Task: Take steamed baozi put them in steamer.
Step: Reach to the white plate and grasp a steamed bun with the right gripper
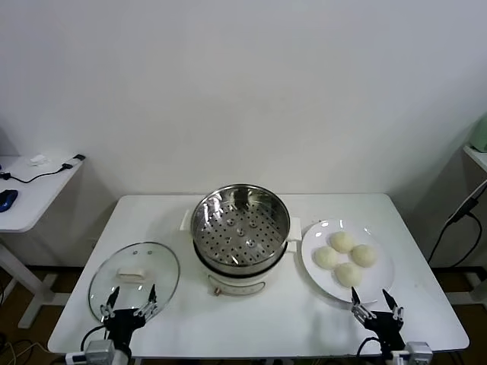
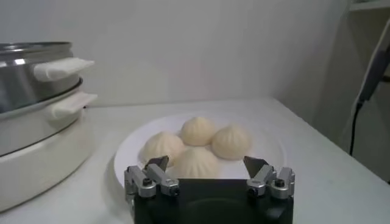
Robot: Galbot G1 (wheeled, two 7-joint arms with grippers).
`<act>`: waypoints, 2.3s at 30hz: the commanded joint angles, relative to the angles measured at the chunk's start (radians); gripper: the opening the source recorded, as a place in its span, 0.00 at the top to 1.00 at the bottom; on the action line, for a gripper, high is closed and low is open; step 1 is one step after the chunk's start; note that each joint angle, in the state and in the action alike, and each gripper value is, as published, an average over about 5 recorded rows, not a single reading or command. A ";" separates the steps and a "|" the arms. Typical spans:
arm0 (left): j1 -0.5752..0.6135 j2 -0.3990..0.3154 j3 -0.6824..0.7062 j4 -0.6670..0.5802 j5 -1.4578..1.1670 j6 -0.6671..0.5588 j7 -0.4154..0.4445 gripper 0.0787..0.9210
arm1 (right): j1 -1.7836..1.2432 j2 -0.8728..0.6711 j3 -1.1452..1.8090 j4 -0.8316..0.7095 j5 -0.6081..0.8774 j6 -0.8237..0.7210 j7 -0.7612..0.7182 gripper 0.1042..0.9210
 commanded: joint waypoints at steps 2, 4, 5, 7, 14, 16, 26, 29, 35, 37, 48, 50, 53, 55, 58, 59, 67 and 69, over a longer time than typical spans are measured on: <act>0.000 0.001 -0.008 -0.001 0.001 0.000 0.001 0.12 | 0.146 -0.081 0.006 0.004 -0.126 -0.107 -0.006 0.12; -0.001 0.002 -0.008 -0.001 0.002 0.000 0.000 0.12 | 0.284 -0.173 -0.032 -0.027 -0.115 -0.169 -0.016 0.12; -0.001 0.002 -0.008 -0.001 0.004 0.000 0.000 0.12 | 0.351 -0.219 -0.057 -0.053 -0.105 -0.196 -0.024 0.12; -0.002 0.002 -0.008 -0.001 0.008 -0.001 -0.001 0.12 | 0.474 -0.299 -0.130 -0.121 -0.096 -0.219 -0.054 0.12; 0.002 0.004 -0.009 -0.009 0.012 -0.002 -0.002 0.12 | 0.957 -0.581 -0.582 -0.413 -0.118 -0.170 -0.378 0.12; 0.004 0.003 -0.009 -0.013 0.012 -0.003 -0.002 0.12 | 1.080 -0.639 -0.729 -0.471 -0.123 -0.144 -0.506 0.12; 0.006 -0.011 -0.009 -0.006 0.022 -0.012 -0.004 0.12 | 1.719 -0.736 -1.447 -0.682 -0.228 0.086 -1.128 0.12; 0.004 -0.017 -0.009 -0.002 0.027 -0.015 -0.004 0.12 | 1.854 -0.695 -1.612 -0.732 -0.234 0.110 -1.179 0.12; 0.005 -0.024 -0.008 -0.001 0.032 -0.018 -0.005 0.12 | 1.939 -0.578 -1.765 -0.807 -0.236 0.089 -1.185 0.12; 0.005 -0.026 -0.007 0.001 0.034 -0.019 -0.005 0.12 | 1.930 -0.535 -1.783 -0.833 -0.231 0.067 -1.175 0.12; 0.000 -0.027 -0.010 0.019 0.036 -0.020 -0.005 0.12 | 1.824 -0.339 -1.771 -0.994 -0.211 0.014 -1.121 0.12; -0.001 -0.027 -0.008 0.020 0.036 -0.020 -0.005 0.12 | 1.813 -0.314 -1.769 -1.012 -0.208 0.010 -1.116 0.12; -0.001 -0.029 -0.007 0.018 0.036 -0.018 -0.005 0.12 | 1.793 -0.288 -1.761 -1.036 -0.211 0.006 -1.113 0.12; -0.001 -0.030 -0.007 0.018 0.035 -0.018 -0.005 0.12 | 1.782 -0.277 -1.754 -1.053 -0.218 0.005 -1.109 0.12; -0.002 -0.031 -0.010 0.019 0.034 -0.018 -0.005 0.12 | 1.769 -0.264 -1.742 -1.078 -0.231 0.006 -1.102 0.12; -0.002 -0.031 -0.011 0.019 0.034 -0.018 -0.005 0.12 | 1.765 -0.260 -1.738 -1.086 -0.234 0.006 -1.100 0.12; -0.005 -0.030 -0.019 0.021 0.029 -0.013 -0.006 0.12 | 1.745 -0.246 -1.718 -1.126 -0.235 0.003 -1.098 0.12; -0.005 -0.029 -0.021 0.024 0.029 -0.014 -0.006 0.12 | 1.741 -0.246 -1.712 -1.130 -0.232 0.003 -1.099 0.12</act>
